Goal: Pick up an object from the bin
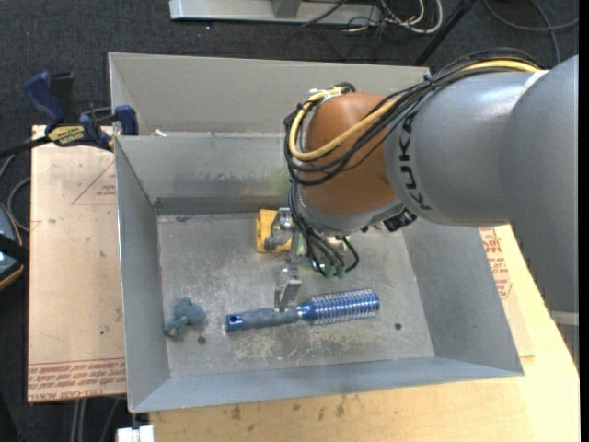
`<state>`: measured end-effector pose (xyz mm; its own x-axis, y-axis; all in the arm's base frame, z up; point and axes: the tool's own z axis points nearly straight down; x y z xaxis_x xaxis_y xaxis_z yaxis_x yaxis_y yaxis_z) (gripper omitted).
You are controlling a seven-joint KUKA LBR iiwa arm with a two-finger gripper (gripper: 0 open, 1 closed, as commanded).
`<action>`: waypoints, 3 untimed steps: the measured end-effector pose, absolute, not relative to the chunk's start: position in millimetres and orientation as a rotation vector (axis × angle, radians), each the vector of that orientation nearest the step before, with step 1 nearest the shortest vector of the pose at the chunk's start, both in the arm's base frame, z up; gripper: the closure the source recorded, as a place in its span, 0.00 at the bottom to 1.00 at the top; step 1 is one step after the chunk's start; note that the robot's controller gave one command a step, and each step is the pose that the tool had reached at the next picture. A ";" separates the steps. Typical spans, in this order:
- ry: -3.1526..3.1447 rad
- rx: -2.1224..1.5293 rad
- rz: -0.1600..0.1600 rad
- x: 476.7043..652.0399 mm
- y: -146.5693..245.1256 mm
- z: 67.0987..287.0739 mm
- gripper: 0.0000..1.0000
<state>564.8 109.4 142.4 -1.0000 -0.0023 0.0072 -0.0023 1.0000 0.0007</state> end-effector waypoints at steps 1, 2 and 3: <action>-3.147 0.140 -0.009 546.7 58.2 72.5 0.00; -3.144 0.146 -0.007 547.2 60.0 76.3 1.00; -3.144 0.202 -0.002 534.4 75.3 203.3 1.00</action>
Offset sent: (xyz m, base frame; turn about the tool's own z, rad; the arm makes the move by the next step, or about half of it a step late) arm -0.0210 -0.0520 -0.0724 -0.0906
